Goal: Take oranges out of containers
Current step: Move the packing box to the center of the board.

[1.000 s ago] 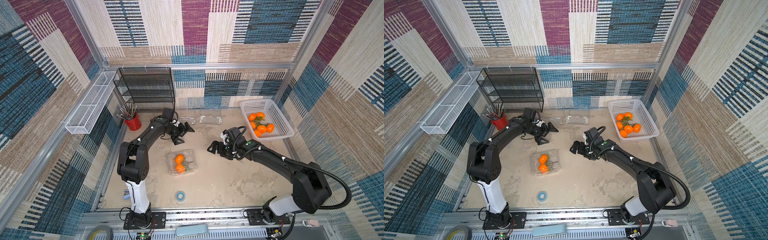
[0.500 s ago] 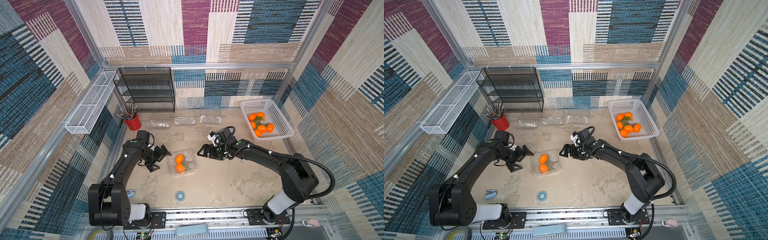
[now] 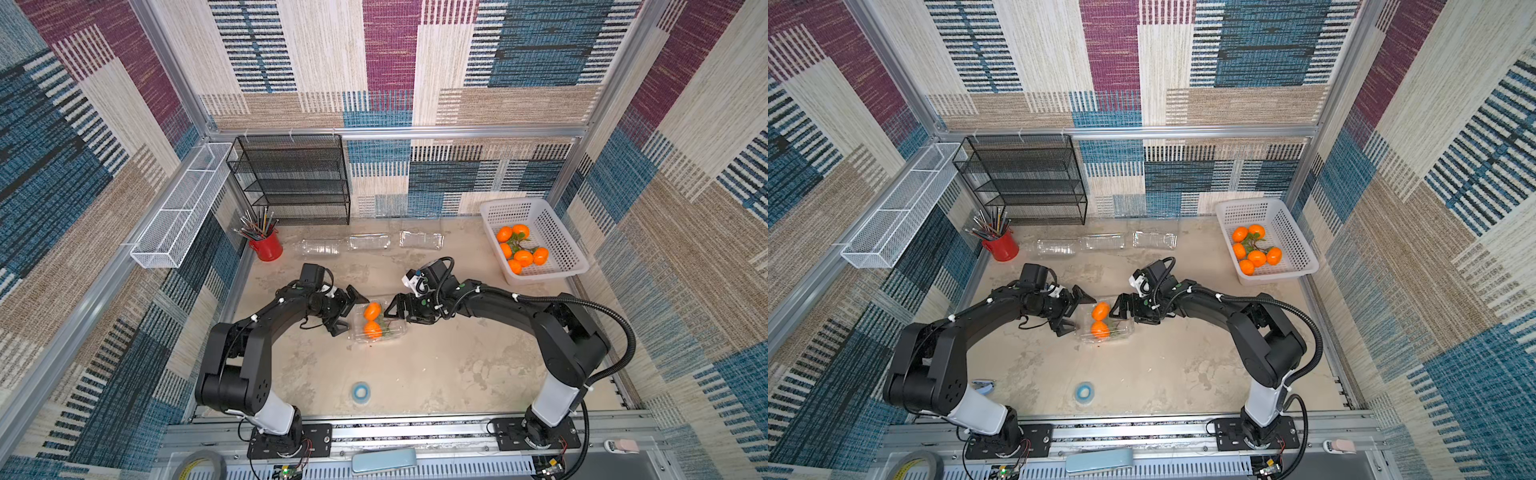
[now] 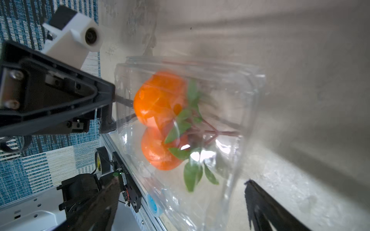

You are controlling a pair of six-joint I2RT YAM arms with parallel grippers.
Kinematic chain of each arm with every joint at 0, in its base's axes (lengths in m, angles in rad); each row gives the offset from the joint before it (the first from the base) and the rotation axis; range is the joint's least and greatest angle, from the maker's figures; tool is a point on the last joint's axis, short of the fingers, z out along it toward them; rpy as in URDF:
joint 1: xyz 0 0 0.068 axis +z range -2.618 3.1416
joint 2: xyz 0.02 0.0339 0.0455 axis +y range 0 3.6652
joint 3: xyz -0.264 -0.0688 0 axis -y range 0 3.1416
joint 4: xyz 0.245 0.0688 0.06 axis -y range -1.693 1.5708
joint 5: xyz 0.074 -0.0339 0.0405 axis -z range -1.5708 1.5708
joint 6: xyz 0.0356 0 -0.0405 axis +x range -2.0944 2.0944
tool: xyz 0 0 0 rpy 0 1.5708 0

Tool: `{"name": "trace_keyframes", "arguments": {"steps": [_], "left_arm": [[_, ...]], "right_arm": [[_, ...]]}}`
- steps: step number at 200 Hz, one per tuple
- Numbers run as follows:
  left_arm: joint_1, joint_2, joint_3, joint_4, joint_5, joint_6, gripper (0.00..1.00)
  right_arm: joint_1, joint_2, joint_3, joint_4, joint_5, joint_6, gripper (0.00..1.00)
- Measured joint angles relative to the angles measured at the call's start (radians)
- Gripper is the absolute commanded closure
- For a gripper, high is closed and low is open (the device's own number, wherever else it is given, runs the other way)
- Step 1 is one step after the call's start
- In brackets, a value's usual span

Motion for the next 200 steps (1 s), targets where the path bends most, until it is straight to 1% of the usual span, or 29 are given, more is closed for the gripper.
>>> {"name": "trace_keyframes", "arguments": {"steps": [35, 70, 85, 97, 116, 134, 164, 200], "left_arm": [[-0.045, 0.104, 0.145, 0.039, 0.035, -0.011, 0.01], [-0.073, 0.18, 0.227, 0.045, 0.057, -0.014, 0.01], [-0.077, 0.196, 0.231, 0.039, 0.06, -0.013, 0.01], [-0.081, 0.2, 0.23, 0.022, 0.06, -0.004, 0.01], [-0.081, 0.195, 0.23, -0.006, 0.06, 0.015, 0.01], [-0.081, 0.174, 0.22, -0.03, 0.056, 0.032, 0.01], [-0.084, 0.145, 0.192, -0.026, 0.051, 0.034, 0.01], [-0.096, 0.164, 0.186, -0.01, 0.051, 0.031, 0.01]], "right_arm": [[-0.045, -0.042, -0.06, 0.002, 0.034, 0.019, 0.02], [-0.144, -0.103, -0.115, 0.016, 0.043, 0.017, 0.02], [-0.185, -0.108, -0.134, 0.029, 0.04, 0.005, 0.02], [-0.198, -0.11, -0.148, 0.036, 0.029, -0.005, 0.02], [-0.2, -0.134, -0.188, 0.076, -0.01, -0.003, 0.01], [-0.201, -0.175, -0.24, 0.134, -0.045, 0.031, 0.01], [-0.201, -0.23, -0.266, 0.2, -0.064, 0.06, 0.01], [-0.203, -0.225, -0.304, 0.278, -0.098, 0.095, 0.01]]}}
